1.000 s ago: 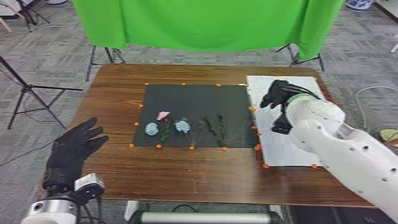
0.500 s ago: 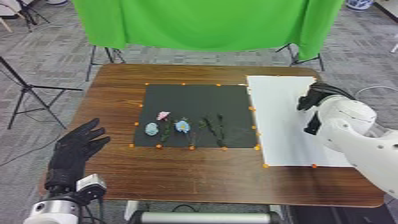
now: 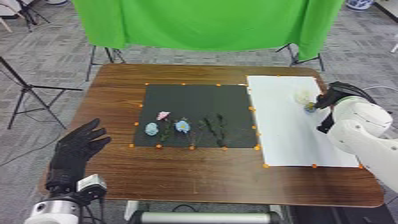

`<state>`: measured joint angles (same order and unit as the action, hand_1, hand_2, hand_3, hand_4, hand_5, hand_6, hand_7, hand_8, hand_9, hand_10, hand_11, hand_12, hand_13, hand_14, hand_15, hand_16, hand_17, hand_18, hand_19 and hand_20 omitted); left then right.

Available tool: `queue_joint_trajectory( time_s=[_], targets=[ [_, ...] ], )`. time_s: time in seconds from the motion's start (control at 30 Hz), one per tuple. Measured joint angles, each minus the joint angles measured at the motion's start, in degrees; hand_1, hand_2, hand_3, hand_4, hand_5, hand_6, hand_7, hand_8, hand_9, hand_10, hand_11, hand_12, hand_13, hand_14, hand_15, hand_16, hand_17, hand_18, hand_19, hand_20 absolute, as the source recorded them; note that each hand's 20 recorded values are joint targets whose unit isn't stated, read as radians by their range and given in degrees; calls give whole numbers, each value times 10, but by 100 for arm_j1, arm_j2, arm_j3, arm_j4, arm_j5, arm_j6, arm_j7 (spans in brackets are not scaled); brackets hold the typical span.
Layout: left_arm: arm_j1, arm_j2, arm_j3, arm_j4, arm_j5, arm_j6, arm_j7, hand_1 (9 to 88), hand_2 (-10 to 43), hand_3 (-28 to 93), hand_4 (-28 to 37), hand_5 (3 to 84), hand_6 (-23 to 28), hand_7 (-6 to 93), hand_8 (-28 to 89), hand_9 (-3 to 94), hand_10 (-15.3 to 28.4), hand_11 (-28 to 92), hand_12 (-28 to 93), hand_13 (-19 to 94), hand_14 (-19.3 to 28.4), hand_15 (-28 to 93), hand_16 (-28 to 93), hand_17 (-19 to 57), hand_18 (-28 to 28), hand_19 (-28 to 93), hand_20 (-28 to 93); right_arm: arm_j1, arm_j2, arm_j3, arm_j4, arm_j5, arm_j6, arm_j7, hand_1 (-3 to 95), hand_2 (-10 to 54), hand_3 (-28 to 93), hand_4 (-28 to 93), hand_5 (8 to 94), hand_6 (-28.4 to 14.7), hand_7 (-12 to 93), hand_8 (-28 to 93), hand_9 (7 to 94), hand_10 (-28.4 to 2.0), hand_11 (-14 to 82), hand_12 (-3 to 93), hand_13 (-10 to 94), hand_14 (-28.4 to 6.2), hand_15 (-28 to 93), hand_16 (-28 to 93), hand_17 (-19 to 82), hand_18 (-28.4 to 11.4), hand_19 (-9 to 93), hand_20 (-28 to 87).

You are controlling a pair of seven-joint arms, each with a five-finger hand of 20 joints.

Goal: Arrange flowers

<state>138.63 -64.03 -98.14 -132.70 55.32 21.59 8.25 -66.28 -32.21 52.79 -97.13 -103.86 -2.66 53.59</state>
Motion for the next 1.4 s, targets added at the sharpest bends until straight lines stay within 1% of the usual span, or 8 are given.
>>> queue_joint_trajectory(
  time_s=[0.27,0.5,0.63,0.93,1.03,1.13,1.3,1.4],
  targets=[
    [-23,2,66,6,0,-3,0,257,75,813,-181,409,123,133,-92,358,203,307,82,283,271,576,-116,-70,245,677,-59,429,-137,-530,281,10,-12,-31,324,-90,907,-281,489,-63,236,-161,509,-189,192,131,706,-75,864,81,322,-225,932,197],
    [-35,4,70,10,0,-3,3,258,75,813,-181,409,123,132,-92,358,204,305,82,284,271,575,-116,-70,246,679,-63,592,-271,-626,345,8,-96,-26,324,-91,907,-282,468,-62,222,-160,528,-193,212,136,707,-76,865,79,321,-226,932,199],
    [-59,3,70,14,4,-12,0,258,75,813,-180,409,123,132,-91,359,203,305,83,285,271,576,-116,-71,246,681,-66,613,-360,-595,412,34,-301,1,323,-91,907,-282,459,-60,212,-155,539,-194,228,138,708,-77,866,79,321,-228,932,200],
    [-108,-5,70,22,7,-19,-9,259,76,812,-180,410,124,132,-92,360,204,306,83,285,271,575,-115,-70,246,682,-70,601,-568,-544,667,138,-523,87,326,-90,905,-282,463,-50,208,-151,549,-194,241,136,710,-81,867,80,321,-230,932,204],
    [-116,-12,69,27,8,-19,-12,259,76,812,-180,410,124,133,-92,361,204,306,83,286,271,576,-115,-70,246,682,-72,579,-598,-542,672,140,-558,87,329,-88,900,-282,485,-40,215,-151,561,-190,242,136,714,-81,865,79,321,-230,932,204],
    [-123,-21,69,31,9,-28,-23,259,76,812,-180,411,124,133,-92,361,204,306,83,287,271,576,-115,-70,246,682,-73,568,-625,-550,672,140,-575,78,344,-87,893,-282,520,-23,230,-157,606,-182,242,135,723,-82,859,81,326,-231,932,202],
    [-150,-34,69,45,12,-44,-54,260,77,811,-181,411,124,133,-92,361,204,307,82,286,272,576,-116,-70,246,683,-74,546,-641,-605,655,92,-575,44,389,-94,872,-282,609,1,252,-168,700,-151,268,145,751,-77,841,94,338,-226,932,186],
    [-165,-38,69,47,13,-50,-69,260,77,811,-180,411,124,133,-92,362,204,307,82,286,272,576,-115,-70,246,683,-75,559,-641,-668,633,-14,-557,7,459,-95,814,-282,665,-1,296,-66,761,-122,232,192,771,-65,826,112,353,-221,932,179]
  ],
)
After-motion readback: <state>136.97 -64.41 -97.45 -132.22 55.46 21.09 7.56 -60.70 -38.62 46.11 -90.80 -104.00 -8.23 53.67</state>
